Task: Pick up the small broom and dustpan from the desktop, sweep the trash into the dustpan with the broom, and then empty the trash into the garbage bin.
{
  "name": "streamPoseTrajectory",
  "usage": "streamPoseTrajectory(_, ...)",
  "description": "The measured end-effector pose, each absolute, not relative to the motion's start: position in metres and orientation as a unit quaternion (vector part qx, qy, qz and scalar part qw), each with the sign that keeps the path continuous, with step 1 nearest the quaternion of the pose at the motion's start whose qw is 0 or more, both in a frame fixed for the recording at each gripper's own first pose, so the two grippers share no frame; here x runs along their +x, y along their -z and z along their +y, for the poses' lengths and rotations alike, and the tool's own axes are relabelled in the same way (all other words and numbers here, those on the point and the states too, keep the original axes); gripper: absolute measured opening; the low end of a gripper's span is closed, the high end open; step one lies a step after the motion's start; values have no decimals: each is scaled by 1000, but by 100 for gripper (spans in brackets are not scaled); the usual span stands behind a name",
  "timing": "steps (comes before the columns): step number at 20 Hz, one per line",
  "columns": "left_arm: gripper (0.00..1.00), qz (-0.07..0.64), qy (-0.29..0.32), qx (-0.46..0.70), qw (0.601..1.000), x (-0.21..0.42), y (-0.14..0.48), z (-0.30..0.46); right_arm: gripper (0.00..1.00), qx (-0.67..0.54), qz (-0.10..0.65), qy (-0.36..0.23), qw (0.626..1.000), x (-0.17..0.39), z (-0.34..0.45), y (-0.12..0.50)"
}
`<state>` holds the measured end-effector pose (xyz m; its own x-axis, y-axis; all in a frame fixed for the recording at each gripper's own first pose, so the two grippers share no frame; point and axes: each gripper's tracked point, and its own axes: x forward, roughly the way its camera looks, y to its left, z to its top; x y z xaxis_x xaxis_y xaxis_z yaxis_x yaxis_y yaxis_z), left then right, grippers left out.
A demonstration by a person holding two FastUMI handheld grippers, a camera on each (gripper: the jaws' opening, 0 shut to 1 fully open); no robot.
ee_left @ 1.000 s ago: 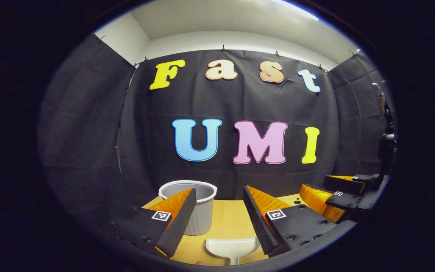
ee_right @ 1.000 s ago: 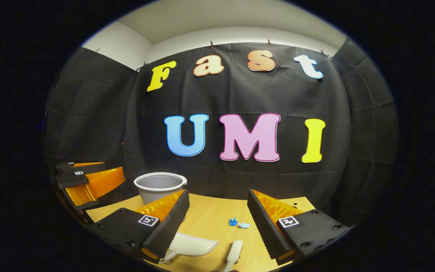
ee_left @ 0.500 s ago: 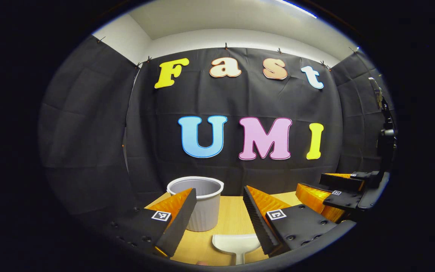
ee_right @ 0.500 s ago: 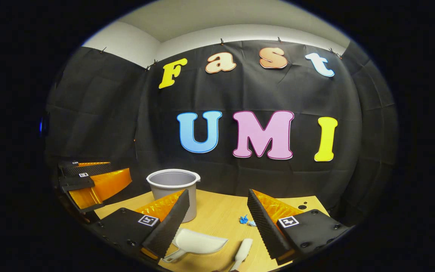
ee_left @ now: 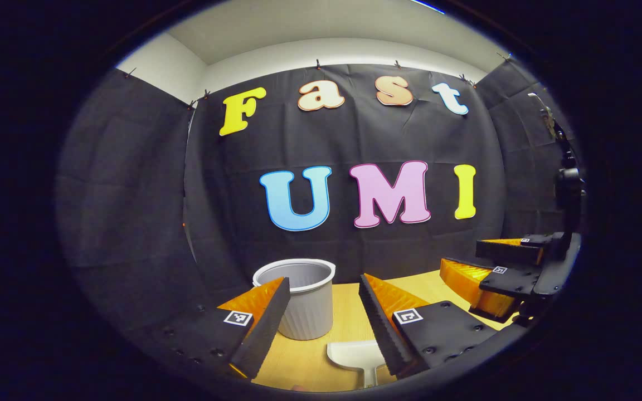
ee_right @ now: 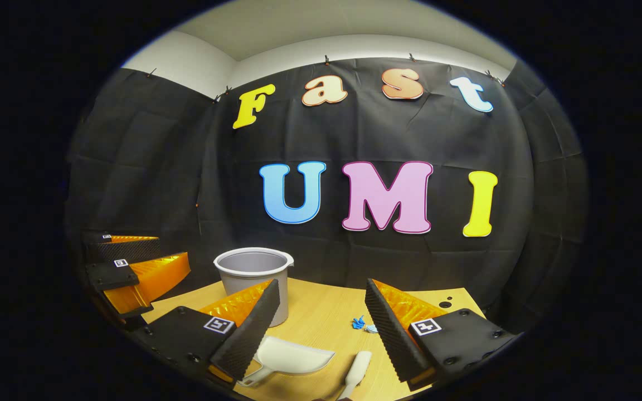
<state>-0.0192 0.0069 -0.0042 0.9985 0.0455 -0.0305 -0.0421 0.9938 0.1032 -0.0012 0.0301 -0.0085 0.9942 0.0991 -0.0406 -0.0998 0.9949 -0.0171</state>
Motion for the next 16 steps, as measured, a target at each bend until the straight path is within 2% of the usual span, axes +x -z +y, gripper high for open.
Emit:
streamPoseTrajectory(1,72,15,-18,45,999,-18,4,5,97,-12,19,-47,999,-1,29,8)
streamPoseTrajectory(2,77,12,-19,41,999,-18,4,5,97,-15,19,-43,999,-1,26,7)
streamPoseTrajectory(5,75,9,-16,23,1000,-21,9,4,99,-24,6,-22,999,-2,13,1)
streamPoseTrajectory(6,72,14,-15,18,1000,-20,14,4,99,-28,3,-13,1000,-3,7,0)
streamPoseTrajectory(7,75,23,-14,13,1000,-20,23,5,99,-29,2,-3,1000,-4,1,1)
streamPoseTrajectory(11,75,59,-8,-4,998,-12,48,2,99,-31,5,28,999,-9,-22,6)
streamPoseTrajectory(16,75,91,0,1,996,-1,71,-7,97,-34,12,44,998,-14,-37,13)
